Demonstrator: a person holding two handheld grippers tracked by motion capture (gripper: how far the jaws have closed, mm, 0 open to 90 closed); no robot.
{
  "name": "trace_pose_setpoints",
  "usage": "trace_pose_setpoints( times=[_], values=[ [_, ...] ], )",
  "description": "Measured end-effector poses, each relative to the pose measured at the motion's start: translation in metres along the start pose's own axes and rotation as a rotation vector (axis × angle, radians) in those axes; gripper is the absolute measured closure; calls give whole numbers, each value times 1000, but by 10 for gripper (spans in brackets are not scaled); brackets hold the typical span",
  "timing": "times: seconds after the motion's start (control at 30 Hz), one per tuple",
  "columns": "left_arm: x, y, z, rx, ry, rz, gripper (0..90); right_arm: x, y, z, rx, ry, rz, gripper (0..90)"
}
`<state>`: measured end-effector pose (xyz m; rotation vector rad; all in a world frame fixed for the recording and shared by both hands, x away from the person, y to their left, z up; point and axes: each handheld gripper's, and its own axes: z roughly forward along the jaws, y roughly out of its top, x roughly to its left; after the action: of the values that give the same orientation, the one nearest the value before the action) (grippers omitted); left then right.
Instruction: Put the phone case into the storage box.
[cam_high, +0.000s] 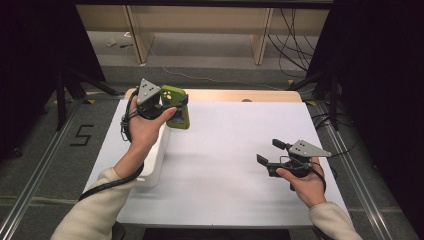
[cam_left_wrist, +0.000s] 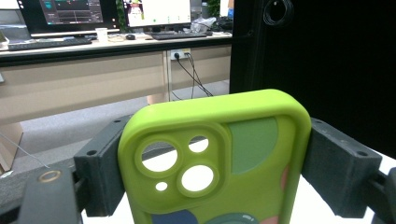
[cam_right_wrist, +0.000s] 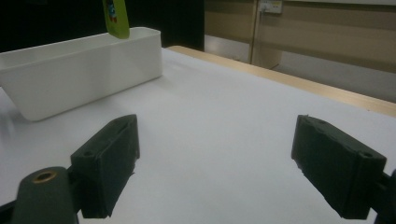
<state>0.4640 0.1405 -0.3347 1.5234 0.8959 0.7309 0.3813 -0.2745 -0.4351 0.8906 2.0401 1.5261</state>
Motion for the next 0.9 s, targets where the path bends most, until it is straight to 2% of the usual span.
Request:
trace_pose_setpoints(
  times=[0.9],
  values=[
    [22,1,-4,-1,61,-1,167,0,-1,1,0,5,3,164]
  ],
)
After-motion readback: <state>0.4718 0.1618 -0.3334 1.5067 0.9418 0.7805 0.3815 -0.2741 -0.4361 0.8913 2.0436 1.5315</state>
